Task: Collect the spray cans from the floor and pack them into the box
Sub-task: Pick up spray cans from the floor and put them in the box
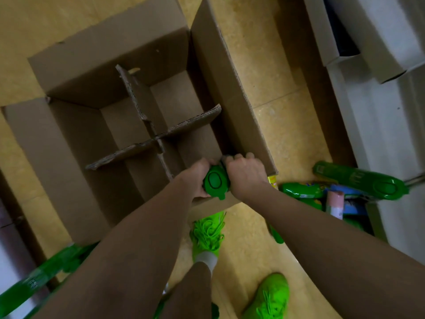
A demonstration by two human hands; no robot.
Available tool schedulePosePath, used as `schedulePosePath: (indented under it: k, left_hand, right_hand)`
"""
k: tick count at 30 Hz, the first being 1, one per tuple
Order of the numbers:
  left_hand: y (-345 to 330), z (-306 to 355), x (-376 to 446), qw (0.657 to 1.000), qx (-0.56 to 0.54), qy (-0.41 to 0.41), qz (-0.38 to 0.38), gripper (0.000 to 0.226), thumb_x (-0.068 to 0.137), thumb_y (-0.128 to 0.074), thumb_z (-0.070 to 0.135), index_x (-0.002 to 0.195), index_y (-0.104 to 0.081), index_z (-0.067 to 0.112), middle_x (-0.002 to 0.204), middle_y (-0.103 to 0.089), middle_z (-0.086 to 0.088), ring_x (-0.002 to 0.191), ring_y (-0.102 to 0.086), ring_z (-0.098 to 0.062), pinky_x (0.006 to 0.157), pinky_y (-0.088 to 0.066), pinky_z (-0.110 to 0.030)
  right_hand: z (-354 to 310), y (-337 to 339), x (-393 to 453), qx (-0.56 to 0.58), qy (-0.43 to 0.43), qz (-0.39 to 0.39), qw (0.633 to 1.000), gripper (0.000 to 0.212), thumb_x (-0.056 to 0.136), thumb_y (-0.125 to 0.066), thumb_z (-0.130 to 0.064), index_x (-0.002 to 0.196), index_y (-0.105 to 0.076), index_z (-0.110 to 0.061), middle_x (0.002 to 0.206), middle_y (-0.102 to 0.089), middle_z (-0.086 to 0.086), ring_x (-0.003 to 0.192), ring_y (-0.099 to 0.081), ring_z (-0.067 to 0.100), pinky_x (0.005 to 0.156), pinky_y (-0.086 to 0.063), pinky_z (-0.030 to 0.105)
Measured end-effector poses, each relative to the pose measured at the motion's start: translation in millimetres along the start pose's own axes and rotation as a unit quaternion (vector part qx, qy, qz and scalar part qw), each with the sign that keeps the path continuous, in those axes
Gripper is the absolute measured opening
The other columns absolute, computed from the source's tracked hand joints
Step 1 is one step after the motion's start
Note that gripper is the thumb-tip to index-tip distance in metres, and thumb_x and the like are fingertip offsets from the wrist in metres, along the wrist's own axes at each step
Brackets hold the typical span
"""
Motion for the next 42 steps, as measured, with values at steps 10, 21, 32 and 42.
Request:
schedulePosePath:
  k: [10, 21, 32, 42]
  left_hand:
    - [1.8, -0.6, 0.4, 1.000, -0.005, 0.003, 0.010, 0.032, 0.098, -0.055, 0.036, 0.107, -0.060, 0.005, 0.088, -0.068, -0.016, 0.082, -0.066, -0.028, 0.071, -0.055, -0.038]
    - [-8.3, -3.5, -27.5, 0.992, 0.048, -0.085, 0.082, 0.040, 0.100, -0.052, 0.038, 0.132, -0.055, 0.014, 0.131, -0.057, -0.014, 0.127, -0.052, -0.035, 0.095, -0.046, -0.044]
    - [-76.7, -59.6, -103.6, 0.667, 0.411, -0.512, 0.353, 0.055, 0.091, -0.055, 0.044, 0.137, -0.058, 0.014, 0.146, -0.048, -0.016, 0.133, -0.038, -0.039, 0.109, -0.032, -0.046]
    - [-200.9, -166.6, -27.6, 0.648, 0.482, -0.546, 0.223, 0.060, 0.083, -0.058, 0.040, 0.133, -0.060, 0.007, 0.132, -0.059, -0.023, 0.118, -0.052, -0.042, 0.104, -0.034, -0.043]
  right_hand:
    - [2.9, -10.2, -14.8, 0.040, -0.013, 0.049, 0.998, 0.056, 0.083, -0.061, -0.015, 0.137, -0.047, -0.018, 0.122, -0.053, 0.009, 0.108, -0.050, 0.031, 0.083, -0.045, 0.038]
    - [10.6, -14.0, -54.4, 0.138, -0.071, 0.127, 0.980, 0.076, 0.075, -0.065, -0.007, 0.145, -0.035, -0.013, 0.126, -0.047, 0.014, 0.107, -0.052, 0.032, 0.083, -0.046, 0.040]
    - [77.8, -77.2, -143.9, 0.179, -0.189, 0.236, 0.936, 0.056, 0.072, -0.072, -0.020, 0.125, -0.055, -0.014, 0.122, -0.054, 0.014, 0.104, -0.054, 0.035, 0.083, -0.049, 0.043]
    - [156.5, -232.1, -233.9, 0.298, -0.382, 0.199, 0.852, 0.067, 0.077, -0.074, -0.030, 0.136, -0.047, -0.012, 0.127, -0.053, 0.015, 0.114, -0.049, 0.036, 0.092, -0.043, 0.045]
Point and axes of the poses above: each hand's wrist, its own x-axis towards the middle knuckle, its own y-axis out of the back of the hand, z = x × y, the point moved 5 cm from there along x, towards the middle knuckle
